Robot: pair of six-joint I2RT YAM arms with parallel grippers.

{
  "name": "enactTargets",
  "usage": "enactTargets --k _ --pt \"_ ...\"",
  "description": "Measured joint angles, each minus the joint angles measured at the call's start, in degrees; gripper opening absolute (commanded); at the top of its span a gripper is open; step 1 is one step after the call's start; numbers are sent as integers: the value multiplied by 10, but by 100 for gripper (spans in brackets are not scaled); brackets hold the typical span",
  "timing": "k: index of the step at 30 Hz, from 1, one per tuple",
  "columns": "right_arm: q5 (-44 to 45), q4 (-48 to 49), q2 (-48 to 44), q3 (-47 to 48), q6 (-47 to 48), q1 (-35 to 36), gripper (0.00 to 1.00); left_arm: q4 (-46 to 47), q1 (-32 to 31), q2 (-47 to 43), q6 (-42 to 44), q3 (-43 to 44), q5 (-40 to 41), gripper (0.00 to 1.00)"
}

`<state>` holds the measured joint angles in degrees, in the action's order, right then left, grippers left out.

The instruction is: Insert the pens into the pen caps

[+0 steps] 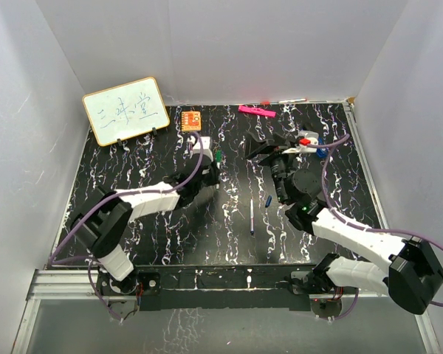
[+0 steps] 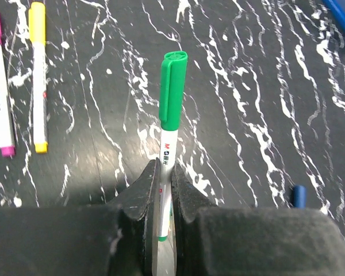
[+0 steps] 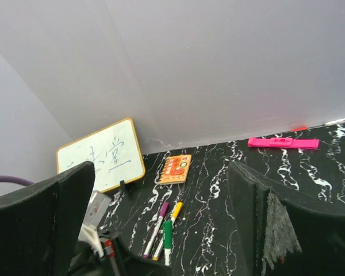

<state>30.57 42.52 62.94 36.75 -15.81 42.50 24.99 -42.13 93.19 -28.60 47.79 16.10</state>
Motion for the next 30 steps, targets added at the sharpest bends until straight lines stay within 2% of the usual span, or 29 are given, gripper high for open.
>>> enactTargets --k 7,19,30 --pt "31 9 -7 0 16 -19 98 -102 56 122 36 155 -20 0" --pt "35 9 -7 -2 16 -33 98 -200 77 249 87 293 -17 0" --pt "25 -5 -2 -11 12 -40 98 -232 92 297 101 351 -14 18"
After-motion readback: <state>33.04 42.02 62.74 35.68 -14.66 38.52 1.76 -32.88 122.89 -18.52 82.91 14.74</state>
